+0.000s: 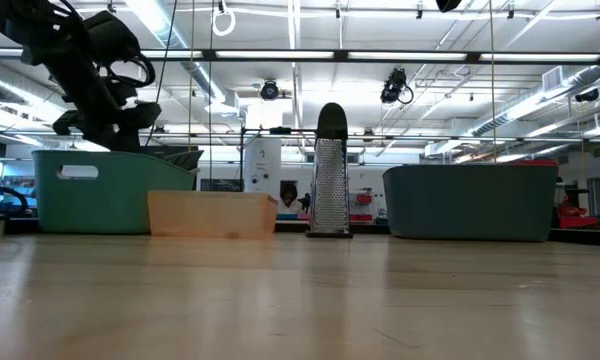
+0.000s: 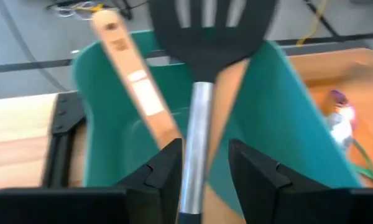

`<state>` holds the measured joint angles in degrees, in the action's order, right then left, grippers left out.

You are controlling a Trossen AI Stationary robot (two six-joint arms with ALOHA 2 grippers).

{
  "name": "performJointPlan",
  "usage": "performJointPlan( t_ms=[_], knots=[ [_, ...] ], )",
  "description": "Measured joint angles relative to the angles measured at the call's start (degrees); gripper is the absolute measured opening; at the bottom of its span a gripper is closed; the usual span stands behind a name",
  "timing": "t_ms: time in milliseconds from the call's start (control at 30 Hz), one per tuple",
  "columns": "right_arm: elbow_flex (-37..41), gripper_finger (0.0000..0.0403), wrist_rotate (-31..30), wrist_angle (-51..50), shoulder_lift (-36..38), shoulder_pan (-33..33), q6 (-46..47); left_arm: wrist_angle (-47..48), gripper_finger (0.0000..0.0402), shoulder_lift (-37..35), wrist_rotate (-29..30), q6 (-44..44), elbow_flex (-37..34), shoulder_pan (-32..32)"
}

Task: Pick & Place Kitchen Items
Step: Return to Home Position

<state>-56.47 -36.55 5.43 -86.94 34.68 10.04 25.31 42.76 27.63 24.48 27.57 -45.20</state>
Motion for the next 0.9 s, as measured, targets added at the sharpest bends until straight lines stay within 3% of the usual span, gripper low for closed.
performJointPlan(
  t_ms=[133,367,667,900],
  knots=[
    [0.0,0.0049,0.0,0.0,0.0,0.0,0.0,-3.5,0.0127,0.0,-4.4,-3.0,0.0,0.0],
    [0.0,0.0049,0.0,-0.1,0.0,0.0,0.0,-8.8,0.0115,0.0,-17.0,-9.3,0.3,0.0],
    [0.0,0.0049,0.0,-0.1,0.0,0.0,0.0,-9.7,0.0115,0.0,-44.5,-15.9,2.0,0.1],
    [0.0,0.0049,0.0,-0.2,0.0,0.0,0.0,-11.6,0.0115,-0.7,-50.4,-14.6,2.5,1.7]
  ],
)
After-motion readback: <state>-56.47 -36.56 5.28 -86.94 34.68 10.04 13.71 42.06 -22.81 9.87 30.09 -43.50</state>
